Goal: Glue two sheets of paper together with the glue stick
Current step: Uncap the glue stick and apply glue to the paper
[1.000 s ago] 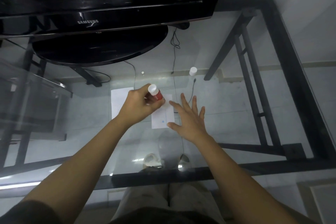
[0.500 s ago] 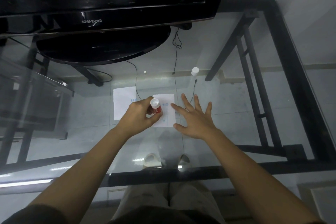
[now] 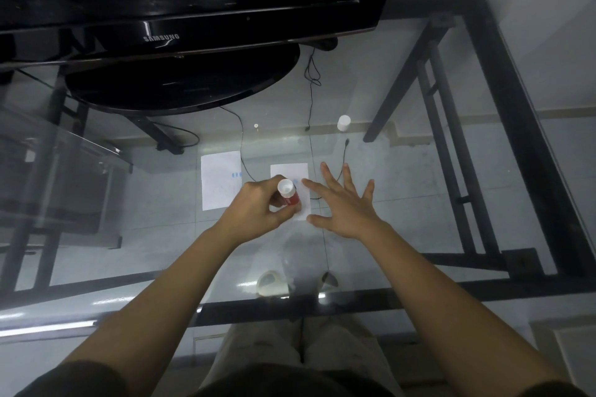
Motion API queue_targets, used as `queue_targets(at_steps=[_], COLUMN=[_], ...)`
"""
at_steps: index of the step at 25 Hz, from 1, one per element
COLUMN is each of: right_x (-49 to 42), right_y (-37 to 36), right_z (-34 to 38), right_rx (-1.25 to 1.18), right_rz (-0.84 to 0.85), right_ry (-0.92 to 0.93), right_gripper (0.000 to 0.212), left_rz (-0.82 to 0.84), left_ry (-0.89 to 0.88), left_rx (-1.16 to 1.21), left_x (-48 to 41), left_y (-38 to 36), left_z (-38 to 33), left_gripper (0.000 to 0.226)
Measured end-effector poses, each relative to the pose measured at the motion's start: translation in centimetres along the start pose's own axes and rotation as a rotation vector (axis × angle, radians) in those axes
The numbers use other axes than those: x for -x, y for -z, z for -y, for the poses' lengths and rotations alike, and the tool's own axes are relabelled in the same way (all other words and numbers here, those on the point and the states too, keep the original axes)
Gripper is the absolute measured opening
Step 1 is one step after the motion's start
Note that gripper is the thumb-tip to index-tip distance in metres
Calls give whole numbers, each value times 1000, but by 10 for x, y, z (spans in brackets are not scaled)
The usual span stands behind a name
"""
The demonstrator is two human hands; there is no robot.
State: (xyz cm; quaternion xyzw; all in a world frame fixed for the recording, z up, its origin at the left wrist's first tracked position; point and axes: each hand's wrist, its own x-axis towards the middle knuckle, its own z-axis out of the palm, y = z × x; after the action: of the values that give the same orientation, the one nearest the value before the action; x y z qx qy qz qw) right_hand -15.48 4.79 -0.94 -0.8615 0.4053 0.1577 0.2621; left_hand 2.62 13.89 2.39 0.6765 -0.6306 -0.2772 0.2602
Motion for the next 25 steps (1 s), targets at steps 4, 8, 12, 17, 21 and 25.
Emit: queue_targets(at_steps=[4, 8, 12, 17, 21, 25], right_x=[1, 3, 4, 5, 5, 4], right_y=[4, 6, 8, 10, 10, 10], right_z=[3, 5, 5, 7, 7, 7], right_rx=[-17, -54, -55, -86, -97, -122], right_rz=[13, 12, 29, 32, 38, 39], right_ry=[-10, -19, -33, -33, -44, -48], right_gripper=[73, 76, 83, 84, 89, 91], left_rz=[25, -28, 7, -49, 106, -81], left_ry=[7, -10, -22, 12, -51, 9], left_rx=[-24, -7, -10, 34, -1, -8], left_x=[-8, -9, -13, -24, -28, -41], left_y=[-2, -4, -4, 1, 0, 8], left_z=[-1, -3, -3, -2, -5, -3], left_gripper=[29, 27, 26, 24, 26, 24])
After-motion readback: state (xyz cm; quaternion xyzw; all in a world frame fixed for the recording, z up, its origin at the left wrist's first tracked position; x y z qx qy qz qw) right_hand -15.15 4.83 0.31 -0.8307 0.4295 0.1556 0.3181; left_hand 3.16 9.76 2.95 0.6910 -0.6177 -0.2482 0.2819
